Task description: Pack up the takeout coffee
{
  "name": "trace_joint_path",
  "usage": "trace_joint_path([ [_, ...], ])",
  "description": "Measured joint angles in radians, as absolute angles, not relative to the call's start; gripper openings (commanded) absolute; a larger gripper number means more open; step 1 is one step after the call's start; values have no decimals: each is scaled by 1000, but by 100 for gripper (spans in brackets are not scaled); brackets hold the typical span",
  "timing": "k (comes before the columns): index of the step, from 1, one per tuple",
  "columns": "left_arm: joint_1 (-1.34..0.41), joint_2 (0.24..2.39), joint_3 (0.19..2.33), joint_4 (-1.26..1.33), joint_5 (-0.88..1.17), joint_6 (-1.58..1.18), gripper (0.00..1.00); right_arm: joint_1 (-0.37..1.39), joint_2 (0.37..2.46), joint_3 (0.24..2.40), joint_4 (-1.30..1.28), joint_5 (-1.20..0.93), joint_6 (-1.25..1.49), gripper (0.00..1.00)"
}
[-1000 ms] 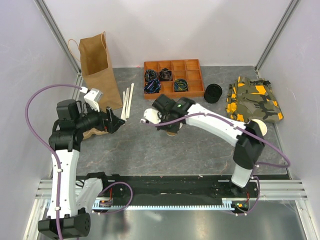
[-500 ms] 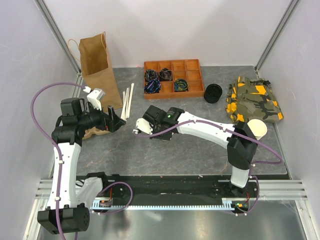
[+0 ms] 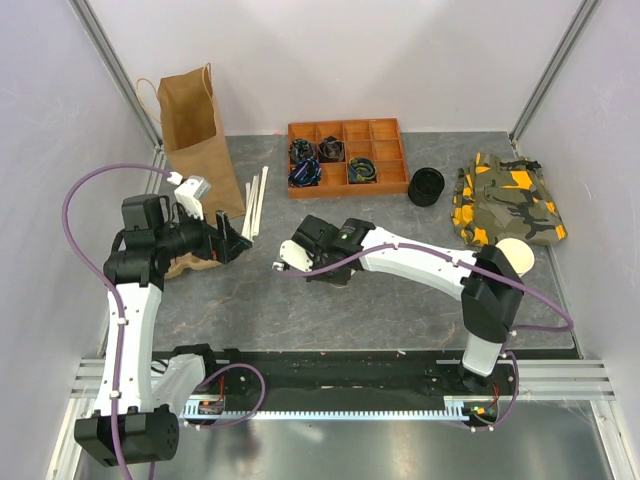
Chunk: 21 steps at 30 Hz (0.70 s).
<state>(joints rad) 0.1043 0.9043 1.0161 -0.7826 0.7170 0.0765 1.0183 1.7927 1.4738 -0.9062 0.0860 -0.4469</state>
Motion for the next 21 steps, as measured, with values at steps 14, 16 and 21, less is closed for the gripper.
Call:
trace_joint_path([
  [14, 104, 904, 1016, -783, 735, 77, 100, 991, 1755, 1528, -966, 52, -437, 71],
  [16, 104, 902, 1017, -784, 750, 79, 100, 934, 1750, 1591, -988, -10, -429, 77],
  [21, 104, 893, 1026, -785, 838, 107, 100, 606, 1733, 1768, -992, -146, -400, 83],
])
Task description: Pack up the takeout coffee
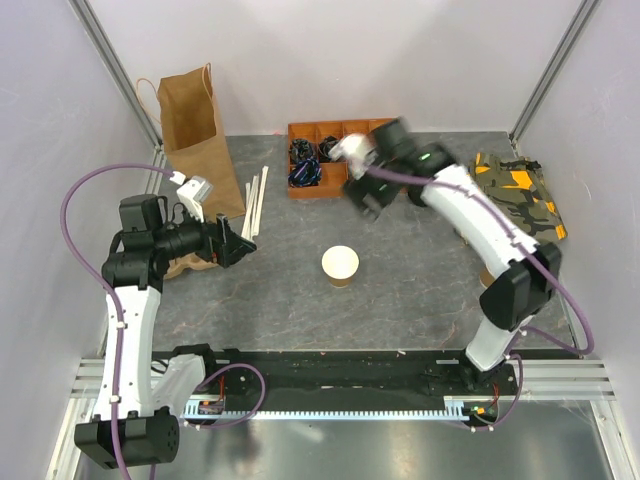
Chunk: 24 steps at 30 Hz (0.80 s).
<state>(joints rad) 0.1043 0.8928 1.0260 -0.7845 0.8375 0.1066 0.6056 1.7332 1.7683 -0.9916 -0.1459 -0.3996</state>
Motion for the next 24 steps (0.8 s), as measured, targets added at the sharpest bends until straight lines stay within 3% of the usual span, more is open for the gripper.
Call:
trace_joint_path([
  [3, 104, 889, 1033, -785, 890, 126, 100, 396, 1729, 1841, -996, -183, -384, 82],
  [9, 104, 910, 1044, -786, 928, 152, 100, 172, 1787, 1980, -1006, -222, -332, 71],
  [24, 102, 948, 1050, -774, 934, 150, 100, 27, 2070, 2082, -979, -186, -226, 63],
])
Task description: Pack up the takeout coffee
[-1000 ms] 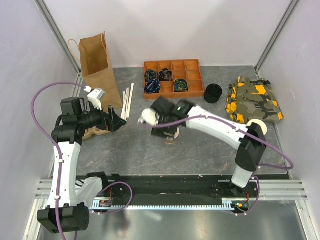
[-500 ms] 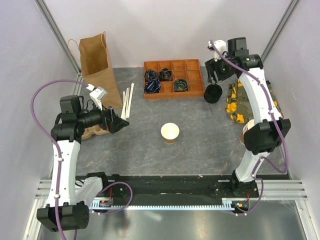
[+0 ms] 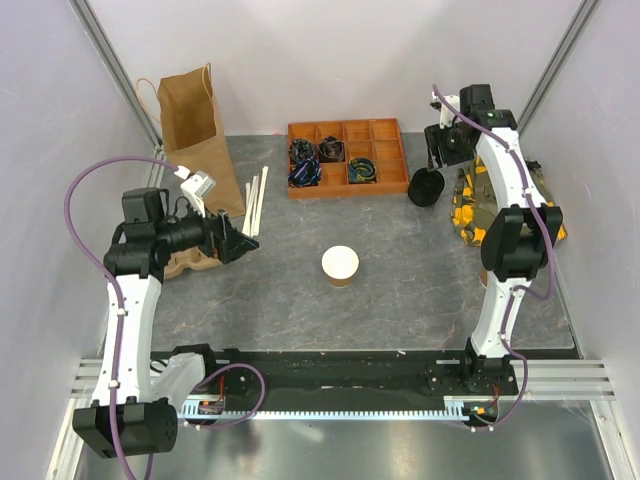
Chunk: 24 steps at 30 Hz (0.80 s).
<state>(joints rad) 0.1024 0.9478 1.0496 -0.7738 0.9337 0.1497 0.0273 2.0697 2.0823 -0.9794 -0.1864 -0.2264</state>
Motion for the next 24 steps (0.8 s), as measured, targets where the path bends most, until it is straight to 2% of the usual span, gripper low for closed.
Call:
trace_joint_path([
  [16, 102, 988, 1050, -752, 936, 131, 99, -33, 2165, 2062, -907, -174, -224, 49],
  [24, 102, 994, 1050, -752, 936, 130, 99, -32, 2208, 2057, -883, -173, -224, 46],
])
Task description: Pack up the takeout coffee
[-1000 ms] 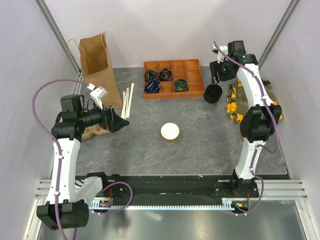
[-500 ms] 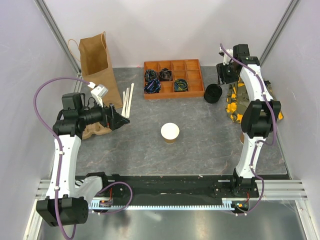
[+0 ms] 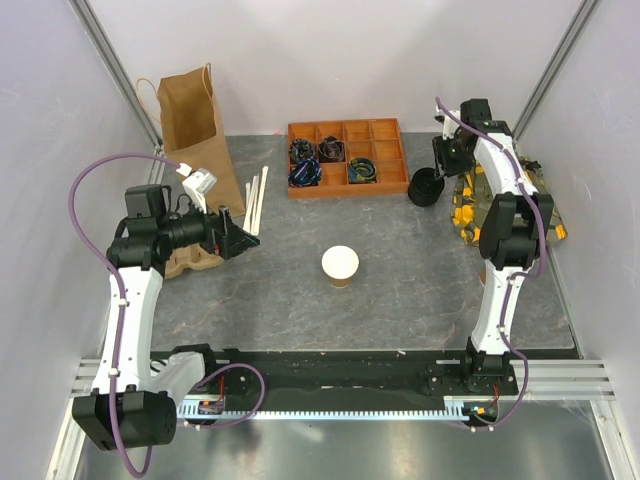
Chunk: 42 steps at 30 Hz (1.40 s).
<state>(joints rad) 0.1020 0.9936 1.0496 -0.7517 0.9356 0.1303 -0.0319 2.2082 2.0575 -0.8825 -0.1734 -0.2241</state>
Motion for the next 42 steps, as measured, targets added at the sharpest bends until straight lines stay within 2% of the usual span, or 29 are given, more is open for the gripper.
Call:
trace_joint_path([
  [8, 102, 1005, 1050, -749, 936, 130, 99, -32, 2229, 2056, -868, -156, -226, 42],
  [13, 99, 1007, 1050, -746, 936, 130, 99, -32, 2242, 2056, -860, -148, -232, 31],
  [16, 99, 1007, 1050, -745, 936, 129, 99, -32, 2245, 2056, -860, -145, -233, 29],
  [21, 99, 1010, 1050, -745, 936, 129, 99, -32, 2245, 2056, -856, -143, -233, 15],
  [28, 99, 1014, 1050, -744, 935, 129, 99, -32, 2245, 2056, -855, -140, -233, 0],
  [42, 98, 1019, 1050, -743, 936, 129, 99, -36, 2226, 2056, -871, -134, -234, 0],
])
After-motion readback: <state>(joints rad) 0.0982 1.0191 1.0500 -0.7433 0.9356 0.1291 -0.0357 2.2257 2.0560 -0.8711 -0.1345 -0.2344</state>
